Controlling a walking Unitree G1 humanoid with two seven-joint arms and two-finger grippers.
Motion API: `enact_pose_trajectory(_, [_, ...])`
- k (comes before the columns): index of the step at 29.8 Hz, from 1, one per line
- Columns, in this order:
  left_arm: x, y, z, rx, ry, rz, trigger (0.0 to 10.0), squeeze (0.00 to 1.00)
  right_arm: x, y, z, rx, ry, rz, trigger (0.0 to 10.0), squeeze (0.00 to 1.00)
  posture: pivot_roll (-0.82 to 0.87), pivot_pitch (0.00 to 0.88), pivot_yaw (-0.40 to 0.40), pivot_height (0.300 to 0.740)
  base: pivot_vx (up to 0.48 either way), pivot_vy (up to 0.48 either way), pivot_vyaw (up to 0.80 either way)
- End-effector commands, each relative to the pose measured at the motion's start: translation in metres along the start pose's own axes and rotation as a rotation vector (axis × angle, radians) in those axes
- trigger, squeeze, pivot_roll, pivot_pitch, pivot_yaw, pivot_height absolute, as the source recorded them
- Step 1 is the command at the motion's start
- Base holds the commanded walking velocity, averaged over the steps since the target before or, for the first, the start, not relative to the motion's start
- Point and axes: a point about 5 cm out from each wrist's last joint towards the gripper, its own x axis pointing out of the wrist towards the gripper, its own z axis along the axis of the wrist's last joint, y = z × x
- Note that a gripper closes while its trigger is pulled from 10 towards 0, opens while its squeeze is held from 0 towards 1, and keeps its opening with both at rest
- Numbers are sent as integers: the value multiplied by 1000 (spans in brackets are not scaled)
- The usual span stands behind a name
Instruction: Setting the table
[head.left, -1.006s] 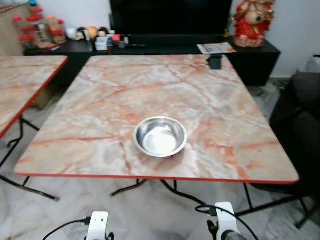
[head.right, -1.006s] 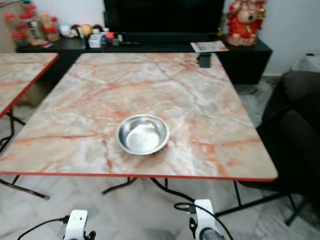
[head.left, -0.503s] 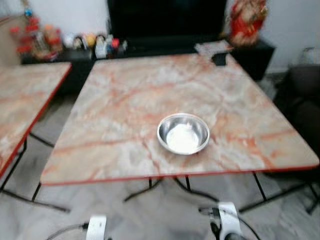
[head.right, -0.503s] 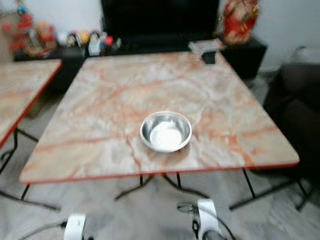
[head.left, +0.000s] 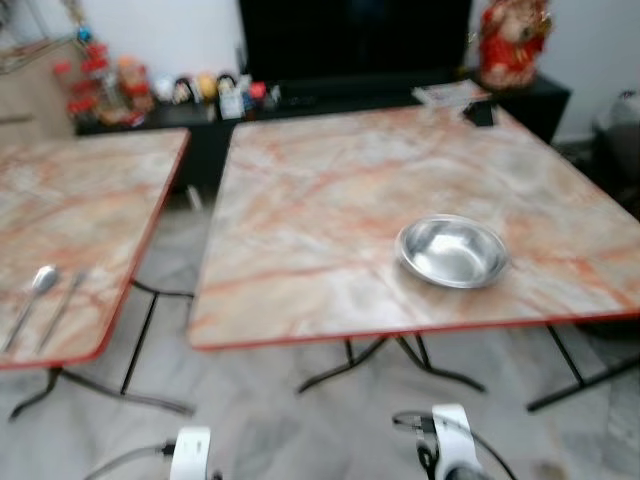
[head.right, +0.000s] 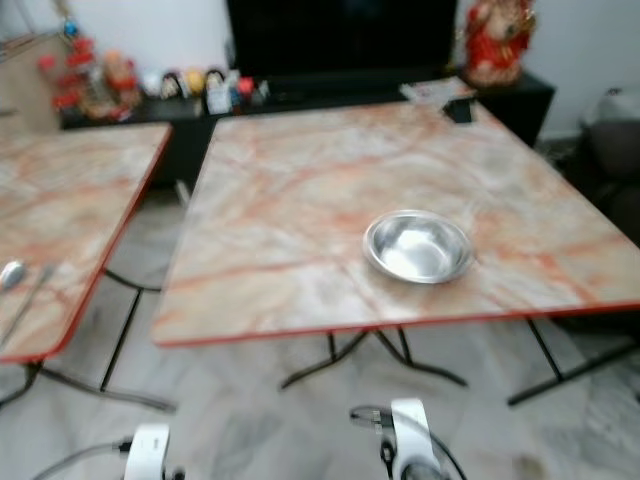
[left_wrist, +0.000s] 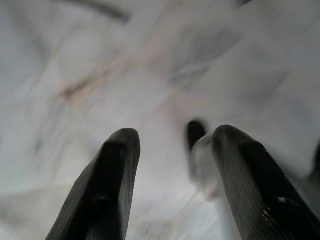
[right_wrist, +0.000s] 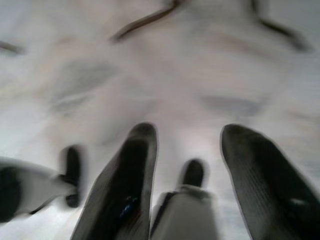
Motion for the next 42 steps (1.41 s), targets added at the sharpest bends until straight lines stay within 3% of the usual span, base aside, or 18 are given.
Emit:
enact_pose_trajectory(1, [1,0,5,-12,-12,7,10000,0,0,-2,3,-5,-8,1,10000,0,10,0,35,740,0,480,0])
enact_pose_trajectory(25, [2,4,13,-37,-38,30,10000,0,1,1,7,18,-17,-1,10000,0,30,0,29,740,0,473,0])
enact_pose_trajectory(36, [3,-1,25,-45,-98,15,10000,0,1,1,8,-15,-17,-1,10000,0,33,0,26,740,0,0,159])
enact_pose_trajectory(42, [4,-4,32,-62,-118,11,10000,0,1,-1,8,24,-24,-5,10000,0,25,0,26,740,0,0,0])
